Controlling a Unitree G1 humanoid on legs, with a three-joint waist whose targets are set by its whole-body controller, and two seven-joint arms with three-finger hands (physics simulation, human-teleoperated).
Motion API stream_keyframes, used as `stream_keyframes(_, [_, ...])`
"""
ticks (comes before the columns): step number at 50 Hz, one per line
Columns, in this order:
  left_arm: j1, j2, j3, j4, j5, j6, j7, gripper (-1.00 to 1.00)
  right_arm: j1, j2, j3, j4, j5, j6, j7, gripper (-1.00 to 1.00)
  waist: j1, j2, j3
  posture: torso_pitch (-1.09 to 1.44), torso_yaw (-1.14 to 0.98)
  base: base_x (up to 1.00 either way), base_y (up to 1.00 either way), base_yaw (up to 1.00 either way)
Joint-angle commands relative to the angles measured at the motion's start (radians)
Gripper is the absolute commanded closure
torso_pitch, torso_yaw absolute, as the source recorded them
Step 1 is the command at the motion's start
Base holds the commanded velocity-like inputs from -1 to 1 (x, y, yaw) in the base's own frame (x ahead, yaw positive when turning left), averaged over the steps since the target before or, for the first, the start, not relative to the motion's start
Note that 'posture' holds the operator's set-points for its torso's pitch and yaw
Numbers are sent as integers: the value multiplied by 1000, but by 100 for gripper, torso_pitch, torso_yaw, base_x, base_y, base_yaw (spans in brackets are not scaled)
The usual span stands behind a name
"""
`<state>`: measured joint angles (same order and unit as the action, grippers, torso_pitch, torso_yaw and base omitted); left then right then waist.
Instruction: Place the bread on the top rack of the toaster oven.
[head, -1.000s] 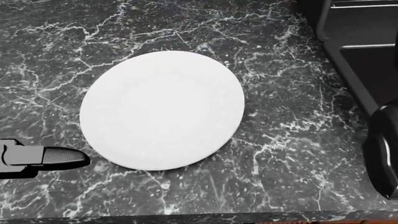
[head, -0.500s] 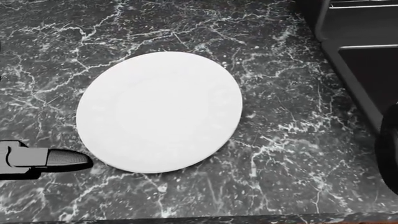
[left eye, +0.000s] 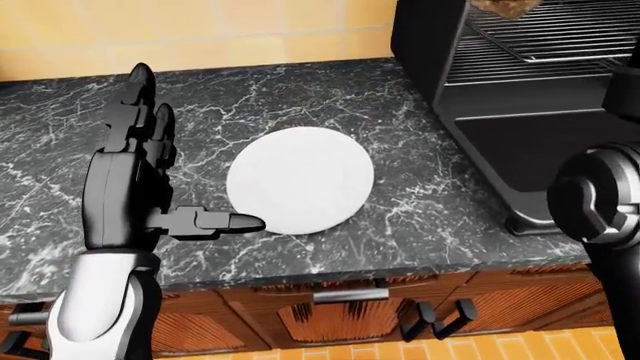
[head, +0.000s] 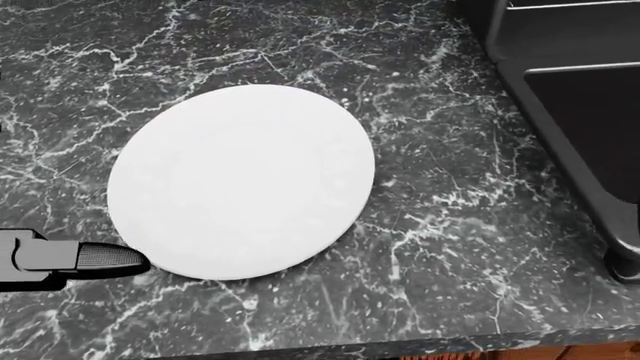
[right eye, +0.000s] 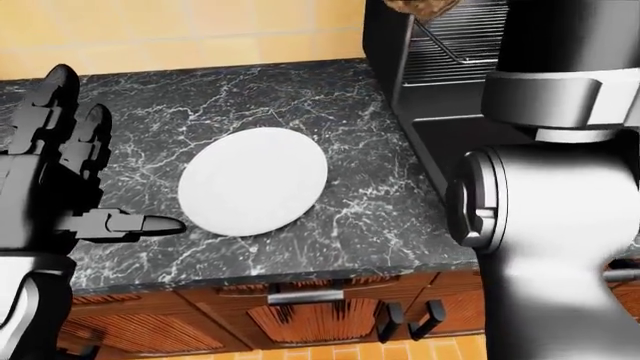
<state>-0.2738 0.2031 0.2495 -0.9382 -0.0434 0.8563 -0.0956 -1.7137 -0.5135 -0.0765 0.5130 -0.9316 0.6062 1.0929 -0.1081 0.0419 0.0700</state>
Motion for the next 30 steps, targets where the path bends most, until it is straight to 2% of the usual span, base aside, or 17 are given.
stream_keyframes(1, [-16,7,9,-27,5,-32,0,-100,-32,-12,-6,-13,8,-15,-37,100,-3,-1,-25,0,-17,0,0,0])
stream_keyframes(12, [-18,5,15,-31,6,-27,-5,-100,-31,-58,-22,57,46,-25,-144,100,-50,3,-30,0,-23,0,0,0])
stream_keyframes(30, [-22,5,7,-23,15,-31,-2,-100,-23,-107,-33,175,134,-47,-345,100,-158,-11,-41,0,-32,0,0,0])
